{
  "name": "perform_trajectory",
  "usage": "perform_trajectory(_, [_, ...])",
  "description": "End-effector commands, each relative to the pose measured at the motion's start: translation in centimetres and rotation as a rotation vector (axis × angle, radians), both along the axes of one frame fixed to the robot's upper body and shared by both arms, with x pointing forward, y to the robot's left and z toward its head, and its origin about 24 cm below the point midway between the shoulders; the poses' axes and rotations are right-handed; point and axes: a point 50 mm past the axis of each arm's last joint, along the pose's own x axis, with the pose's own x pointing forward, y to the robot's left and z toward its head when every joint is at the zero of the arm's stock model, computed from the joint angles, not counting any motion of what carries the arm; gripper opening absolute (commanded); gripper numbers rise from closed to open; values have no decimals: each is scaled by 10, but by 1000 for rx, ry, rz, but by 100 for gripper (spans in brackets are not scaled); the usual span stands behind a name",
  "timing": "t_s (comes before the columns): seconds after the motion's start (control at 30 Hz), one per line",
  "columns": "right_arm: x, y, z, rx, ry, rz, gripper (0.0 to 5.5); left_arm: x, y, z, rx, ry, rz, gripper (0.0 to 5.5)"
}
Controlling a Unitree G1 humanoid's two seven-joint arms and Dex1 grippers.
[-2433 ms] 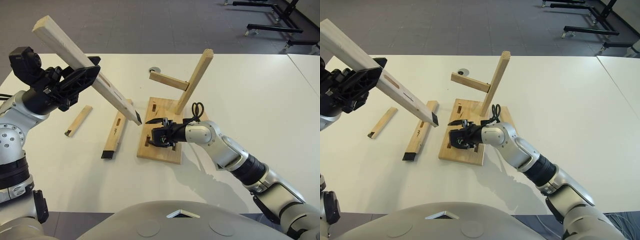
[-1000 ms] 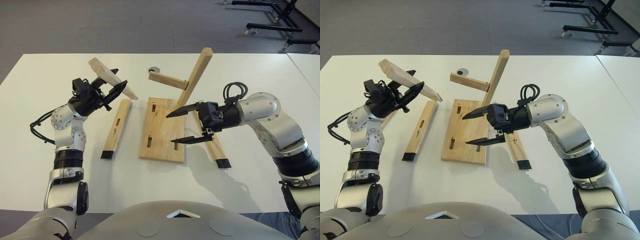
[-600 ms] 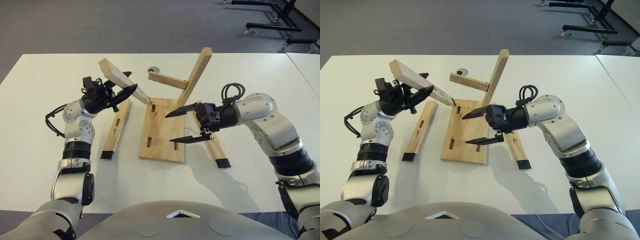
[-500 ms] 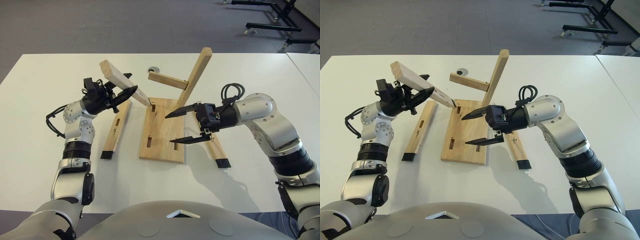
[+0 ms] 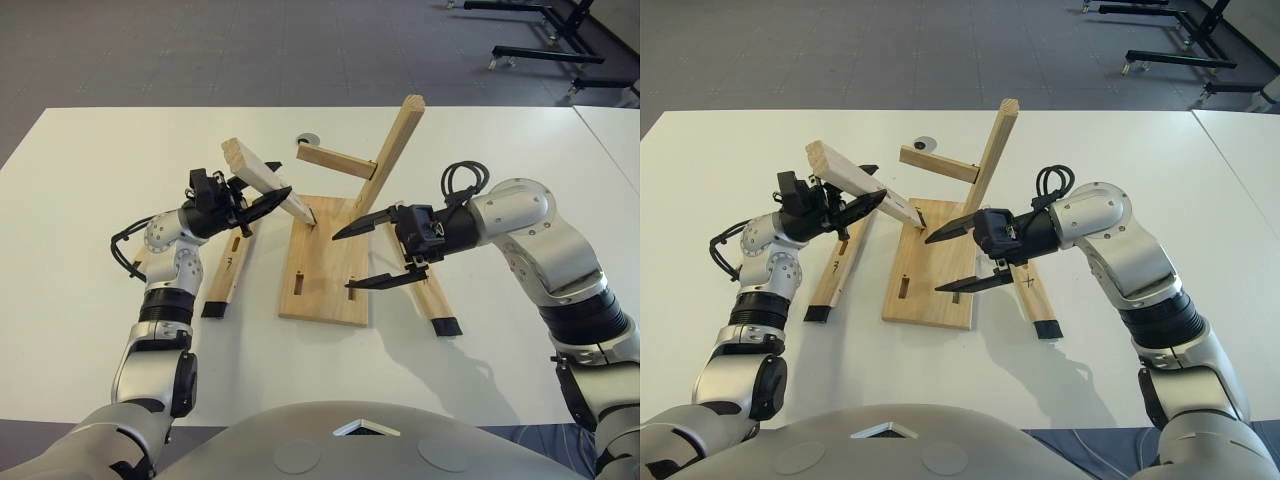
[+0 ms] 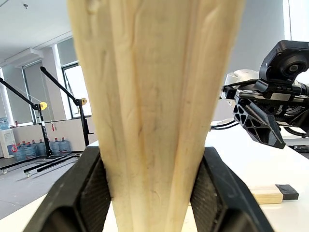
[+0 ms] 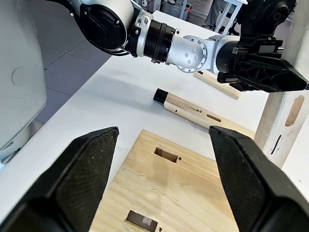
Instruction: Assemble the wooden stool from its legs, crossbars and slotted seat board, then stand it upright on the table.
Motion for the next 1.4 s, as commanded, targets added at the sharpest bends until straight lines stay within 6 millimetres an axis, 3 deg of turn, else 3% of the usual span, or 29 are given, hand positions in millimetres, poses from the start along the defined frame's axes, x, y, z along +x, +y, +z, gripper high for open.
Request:
perform_trajectory(0.03, [3,-2,7,-16,-29,9,345,-3,-2,-11,77,3,0,202])
perform_trajectory(0.4, [-6,3,4,-9,1,15,345,-2,27,17,185,-108,57,202])
perform_trajectory(0.6, [-12,9,1,4,10,1,345,-2,33,34,182,-125,26,202])
perform_trajectory(1.23, [-13,10,1,4,8,-18,345,-4,22,6,334,-38,-60,202])
perform_trajectory(1.4, [-18,14,14,73,66,-1,345,-5,17,8,365,0,-121,202])
